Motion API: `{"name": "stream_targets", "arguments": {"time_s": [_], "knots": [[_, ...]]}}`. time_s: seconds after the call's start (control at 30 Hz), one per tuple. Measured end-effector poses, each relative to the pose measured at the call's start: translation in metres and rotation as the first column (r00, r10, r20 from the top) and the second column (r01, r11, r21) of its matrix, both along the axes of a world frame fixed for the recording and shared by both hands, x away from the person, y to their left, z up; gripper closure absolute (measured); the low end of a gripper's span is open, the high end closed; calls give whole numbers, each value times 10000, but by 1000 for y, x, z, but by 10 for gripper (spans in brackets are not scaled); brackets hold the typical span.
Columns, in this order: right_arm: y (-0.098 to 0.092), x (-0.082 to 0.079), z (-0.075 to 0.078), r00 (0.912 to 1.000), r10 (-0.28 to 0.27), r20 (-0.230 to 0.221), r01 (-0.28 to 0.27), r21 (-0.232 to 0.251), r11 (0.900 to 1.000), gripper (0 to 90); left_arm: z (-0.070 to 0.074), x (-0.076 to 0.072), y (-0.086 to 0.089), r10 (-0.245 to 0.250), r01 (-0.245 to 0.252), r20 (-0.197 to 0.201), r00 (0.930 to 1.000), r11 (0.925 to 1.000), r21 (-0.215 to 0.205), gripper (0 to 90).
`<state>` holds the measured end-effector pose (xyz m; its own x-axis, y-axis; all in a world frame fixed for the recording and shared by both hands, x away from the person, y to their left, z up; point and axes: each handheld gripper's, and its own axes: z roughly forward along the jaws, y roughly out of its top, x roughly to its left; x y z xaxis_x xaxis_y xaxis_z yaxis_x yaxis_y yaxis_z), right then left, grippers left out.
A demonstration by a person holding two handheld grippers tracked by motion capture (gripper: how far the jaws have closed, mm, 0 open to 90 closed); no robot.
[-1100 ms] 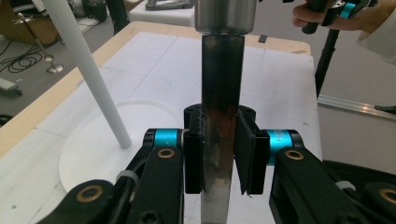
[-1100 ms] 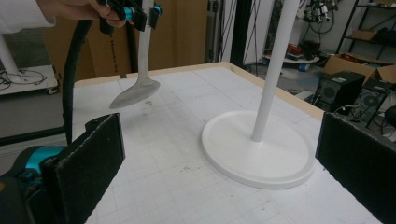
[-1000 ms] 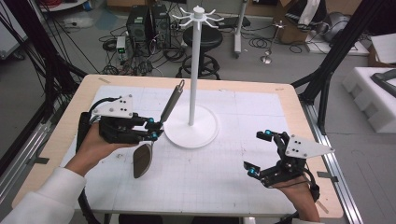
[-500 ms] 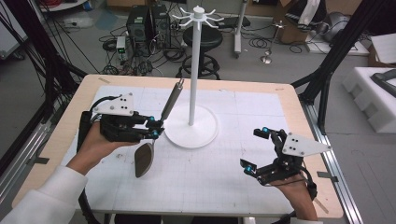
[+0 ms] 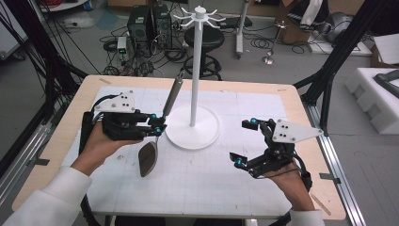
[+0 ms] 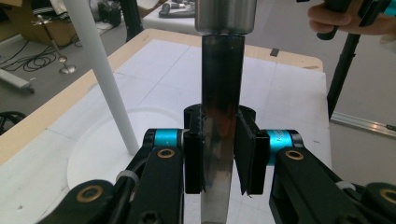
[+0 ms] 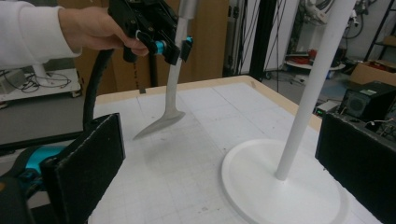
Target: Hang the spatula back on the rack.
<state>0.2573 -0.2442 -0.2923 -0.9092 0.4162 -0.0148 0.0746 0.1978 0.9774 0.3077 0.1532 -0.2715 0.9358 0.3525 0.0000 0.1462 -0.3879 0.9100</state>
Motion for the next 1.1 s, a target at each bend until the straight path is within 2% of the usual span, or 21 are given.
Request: {"name": "stream_targets", "arguments": {"time_s": [0.07,0.27,0.57,0.7,0.8,1.1], "knots": [[3,3,4,9999,134,-75,-133,59,9999,5,0,1,-1,50,-49,-22,10000,10000,67,747],[14,10,14,9991,417,-93,-420,-331,9986,5,0,3,-7,219,-219,-44,9998,9997,81,747],[25,21,34,9997,225,-86,-227,-316,9992,5,5,5,-14,360,-360,-24,9993,9994,20,748],[31,26,42,9997,210,-140,-211,-45,9998,5,7,7,-16,265,-265,-90,9996,9996,56,747],[37,31,46,9996,139,-263,-143,-136,9998,6,9,8,-18,297,-297,-44,9995,9996,25,747],[54,43,61,9998,100,-194,-104,-173,9998,14,11,10,-22,334,-334,-52,9994,9994,-14,748]]}}
